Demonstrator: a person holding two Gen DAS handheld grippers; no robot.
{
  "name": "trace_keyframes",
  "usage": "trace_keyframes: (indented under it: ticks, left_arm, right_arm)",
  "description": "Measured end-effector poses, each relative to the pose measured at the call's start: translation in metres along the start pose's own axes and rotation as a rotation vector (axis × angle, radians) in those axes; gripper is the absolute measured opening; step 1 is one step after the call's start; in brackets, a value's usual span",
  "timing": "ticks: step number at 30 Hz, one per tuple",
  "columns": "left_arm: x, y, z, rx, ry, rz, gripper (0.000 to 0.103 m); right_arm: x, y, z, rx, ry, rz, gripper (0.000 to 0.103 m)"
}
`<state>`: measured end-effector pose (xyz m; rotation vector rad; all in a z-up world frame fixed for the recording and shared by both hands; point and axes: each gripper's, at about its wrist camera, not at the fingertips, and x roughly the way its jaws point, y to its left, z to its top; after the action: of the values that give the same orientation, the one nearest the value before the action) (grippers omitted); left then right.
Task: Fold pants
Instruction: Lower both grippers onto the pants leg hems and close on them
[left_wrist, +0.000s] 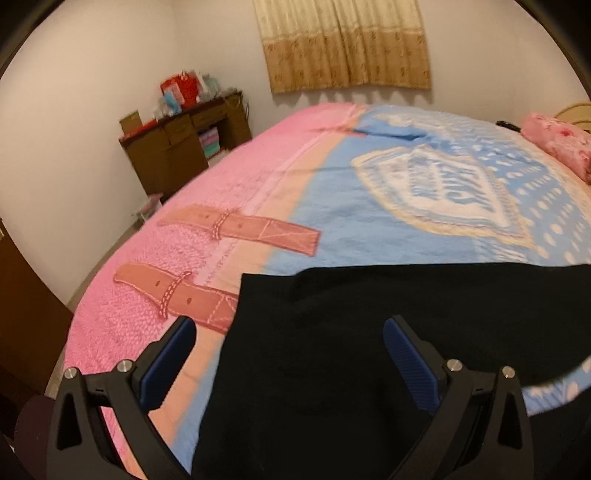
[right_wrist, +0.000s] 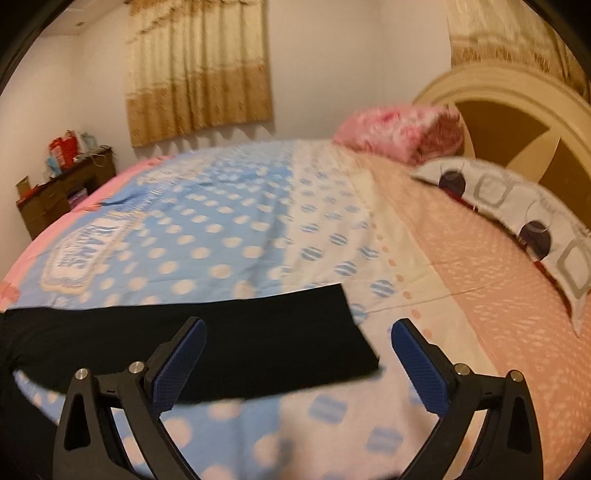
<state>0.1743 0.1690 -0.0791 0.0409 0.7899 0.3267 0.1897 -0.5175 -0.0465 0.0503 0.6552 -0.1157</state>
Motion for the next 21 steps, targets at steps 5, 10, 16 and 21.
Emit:
trace_keyframes:
  ticks: [5, 10, 16, 21]
  left_arm:
    - [0.039, 0.015, 0.01, -0.003, 0.07, 0.022, 0.103]
    - [0.067, 0.032, 0.012, -0.019, 0.107, 0.049, 0.103]
    - [0.092, 0.05, 0.007, -0.08, 0.183, -0.035, 0.103]
    - [0.097, 0.057, 0.009, -0.09, 0.191, -0.083, 0.103]
  right_arm:
    - [0.064, -0.021, 0.013, 0.025, 0.12, 0.024, 0.081]
    - [0.103, -0.036, 0.018, 0.017, 0.17, 0.008, 0.081]
    - [0.131, -0.037, 0.017, -0.008, 0.237, 0.031, 0.069]
    - [0.14, -0.036, 0.013, -0.012, 0.254, 0.055, 0.061]
